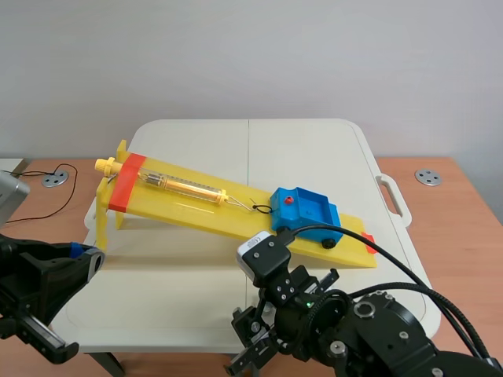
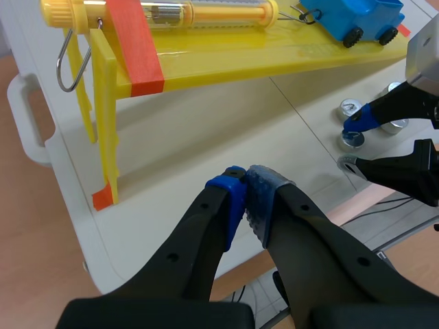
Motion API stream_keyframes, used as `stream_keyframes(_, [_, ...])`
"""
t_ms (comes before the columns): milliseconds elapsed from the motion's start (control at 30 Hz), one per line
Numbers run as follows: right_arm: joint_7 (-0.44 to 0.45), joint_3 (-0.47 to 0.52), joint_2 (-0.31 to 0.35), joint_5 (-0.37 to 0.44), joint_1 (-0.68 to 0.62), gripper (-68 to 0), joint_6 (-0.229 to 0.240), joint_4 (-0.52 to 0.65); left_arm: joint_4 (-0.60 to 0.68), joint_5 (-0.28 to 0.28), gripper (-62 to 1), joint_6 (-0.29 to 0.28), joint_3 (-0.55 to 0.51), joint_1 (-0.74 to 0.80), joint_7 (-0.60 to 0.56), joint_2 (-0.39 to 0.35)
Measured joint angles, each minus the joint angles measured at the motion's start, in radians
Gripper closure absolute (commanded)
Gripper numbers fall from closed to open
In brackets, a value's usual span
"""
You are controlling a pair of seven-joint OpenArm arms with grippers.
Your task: Place the four metal weights on the blue cart on the ramp.
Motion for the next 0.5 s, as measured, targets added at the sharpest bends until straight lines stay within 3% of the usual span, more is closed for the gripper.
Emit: stream_keyframes(500, [-0.003, -0.01, 0.0, 0.0, 0.011, -8.6, -0.011, -0.008, 0.0, 0.0, -4.0, 0.0, 0.0, 0.0, 0.0, 0.0])
